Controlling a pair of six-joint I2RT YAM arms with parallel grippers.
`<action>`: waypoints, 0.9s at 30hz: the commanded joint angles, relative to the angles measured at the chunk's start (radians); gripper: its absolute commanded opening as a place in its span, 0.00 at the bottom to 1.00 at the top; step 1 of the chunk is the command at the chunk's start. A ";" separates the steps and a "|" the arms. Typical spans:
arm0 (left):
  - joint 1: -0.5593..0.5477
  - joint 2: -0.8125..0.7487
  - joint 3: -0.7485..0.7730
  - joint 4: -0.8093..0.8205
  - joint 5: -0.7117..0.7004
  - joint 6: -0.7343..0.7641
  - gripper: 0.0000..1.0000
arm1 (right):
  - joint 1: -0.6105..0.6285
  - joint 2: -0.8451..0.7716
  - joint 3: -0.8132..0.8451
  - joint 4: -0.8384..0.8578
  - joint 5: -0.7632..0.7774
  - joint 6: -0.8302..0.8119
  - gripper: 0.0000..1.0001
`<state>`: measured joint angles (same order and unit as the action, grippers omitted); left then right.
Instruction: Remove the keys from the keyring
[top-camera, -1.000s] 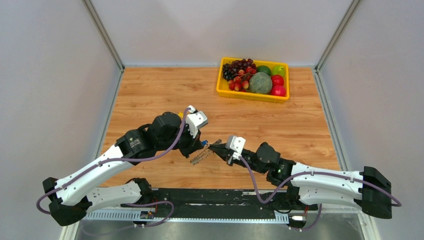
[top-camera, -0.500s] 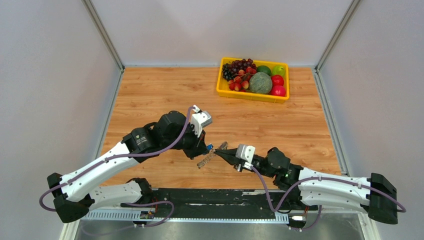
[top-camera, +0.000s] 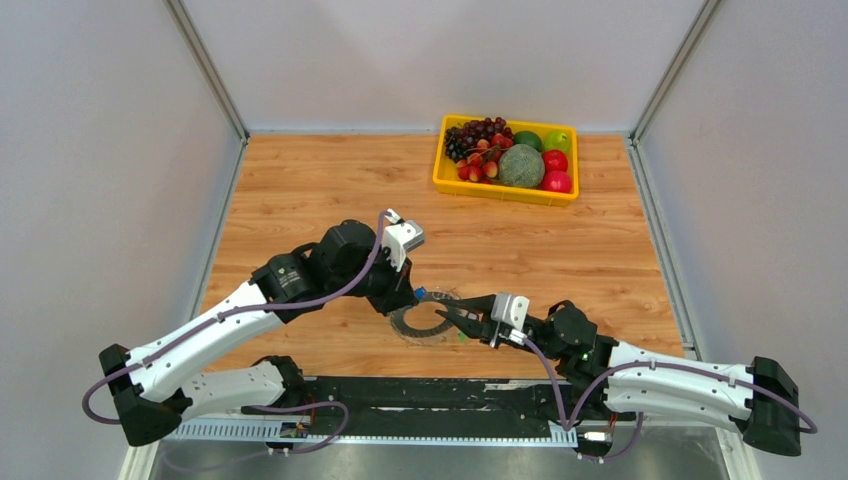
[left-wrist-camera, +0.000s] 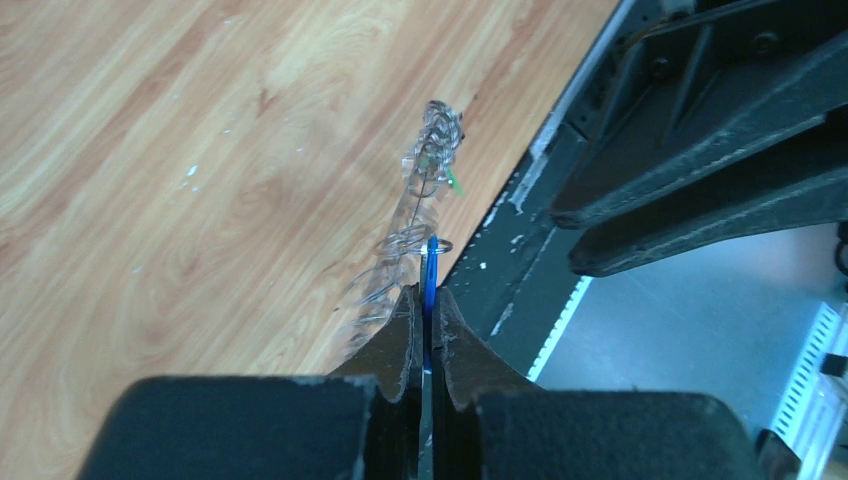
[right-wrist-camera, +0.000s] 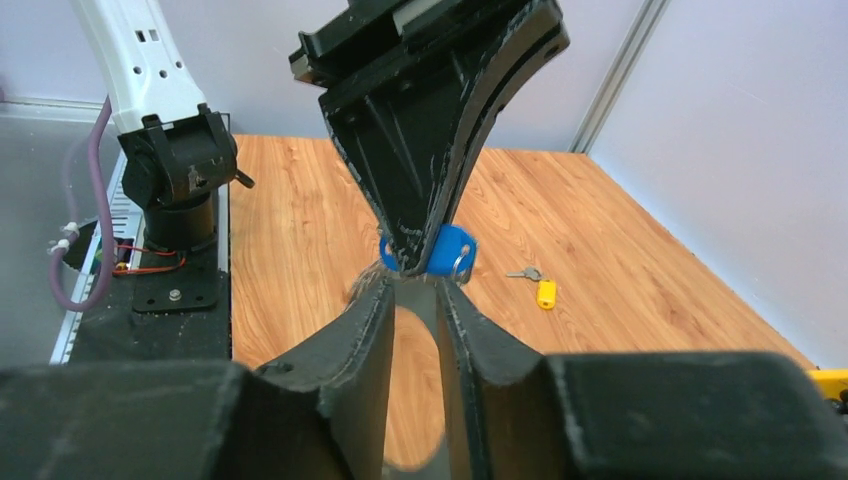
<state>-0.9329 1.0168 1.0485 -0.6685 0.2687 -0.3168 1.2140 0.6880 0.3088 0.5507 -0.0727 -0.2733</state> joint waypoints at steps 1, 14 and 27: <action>0.010 -0.036 0.109 -0.011 -0.050 0.065 0.00 | 0.004 -0.008 0.033 0.011 0.012 0.080 0.30; 0.003 -0.029 0.177 -0.094 -0.030 0.106 0.00 | 0.002 0.052 0.113 -0.069 0.142 0.151 0.24; -0.024 -0.033 0.179 -0.094 0.012 0.104 0.00 | 0.003 0.156 0.171 -0.014 0.116 0.136 0.25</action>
<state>-0.9451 1.0061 1.1778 -0.7963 0.2489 -0.2317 1.2140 0.8333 0.4351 0.4858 0.0441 -0.1429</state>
